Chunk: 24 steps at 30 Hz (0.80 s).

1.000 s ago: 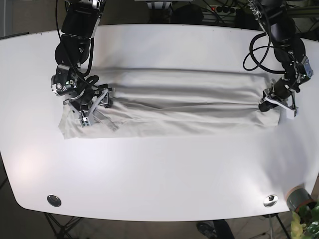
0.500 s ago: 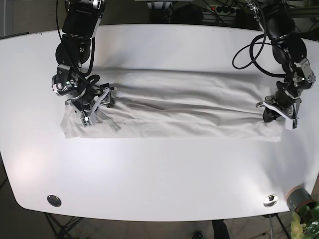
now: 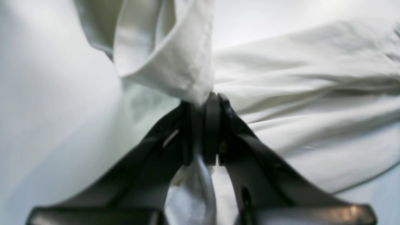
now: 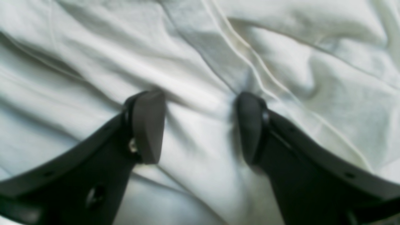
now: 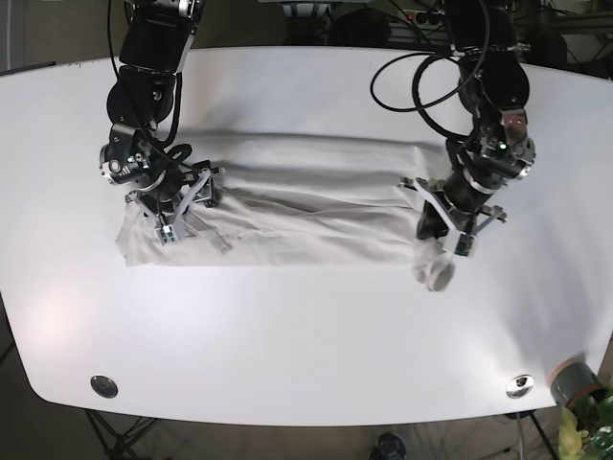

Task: Fold the T-shirt properly
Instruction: 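Drag the shirt end with the left gripper toward the right gripper, then release the left gripper and lift it off the folded shirt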

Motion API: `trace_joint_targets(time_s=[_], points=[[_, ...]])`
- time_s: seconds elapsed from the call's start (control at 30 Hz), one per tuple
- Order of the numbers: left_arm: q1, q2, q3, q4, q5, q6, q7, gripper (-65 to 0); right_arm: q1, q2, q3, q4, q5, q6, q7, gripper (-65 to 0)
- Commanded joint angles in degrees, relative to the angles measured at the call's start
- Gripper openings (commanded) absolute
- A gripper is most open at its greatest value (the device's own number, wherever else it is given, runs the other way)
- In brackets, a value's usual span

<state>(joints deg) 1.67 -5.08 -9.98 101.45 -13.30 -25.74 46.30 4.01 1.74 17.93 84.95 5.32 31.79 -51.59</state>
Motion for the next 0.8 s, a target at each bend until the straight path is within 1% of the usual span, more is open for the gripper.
trace_joint_targets(time_s=[0.0,0.13,0.27,0.37,0.5,0.53,0.6,0.67,0.77], points=[[-0.84,2.14,2.64,1.36,1.83,-0.07,-1.34,-65.0,0.60,0.24,0.04,0.37,-0.36,0.08,-1.29,-30.0],[-1.28,5.30,5.63,0.92,6.14,-0.07,-1.42,-65.0,0.69,0.24,0.04,0.28,-0.36,0.08,-1.29,-30.0],[-2.86,7.06,7.47,-0.75,9.65,-0.07,-1.42,-65.0,0.87,0.24,0.04,0.37,-0.36,0.08,-1.29,-30.0],[-3.30,7.41,8.44,-2.50,10.88,-0.07,-1.42,-65.0,0.87,0.24,0.04,0.28,-0.36,0.08,-1.29,-30.0],[-3.56,7.41,9.41,-4.35,11.06,-0.07,-1.42,-65.0,0.96,0.24,-0.04,0.20,-0.36,0.08,-1.29,-30.0],[-4.00,7.41,9.93,-4.61,11.06,-0.07,-1.42,-63.6,0.96,0.24,-0.04,0.20,-0.36,0.08,-1.29,-30.0],[-4.35,7.41,10.72,-4.61,11.15,-0.07,-1.42,-56.8,0.96,0.24,-0.04,0.20,-0.36,0.08,-1.29,-30.0],[-4.35,7.41,11.52,-4.61,11.15,-0.07,-1.42,-48.6,0.96,0.24,-0.04,0.11,-0.36,0.08,-1.20,-30.0],[-4.44,7.41,13.19,-4.61,11.15,0.02,-1.42,-38.9,0.96,0.24,-0.04,0.11,-0.36,0.08,-1.20,-30.0]])
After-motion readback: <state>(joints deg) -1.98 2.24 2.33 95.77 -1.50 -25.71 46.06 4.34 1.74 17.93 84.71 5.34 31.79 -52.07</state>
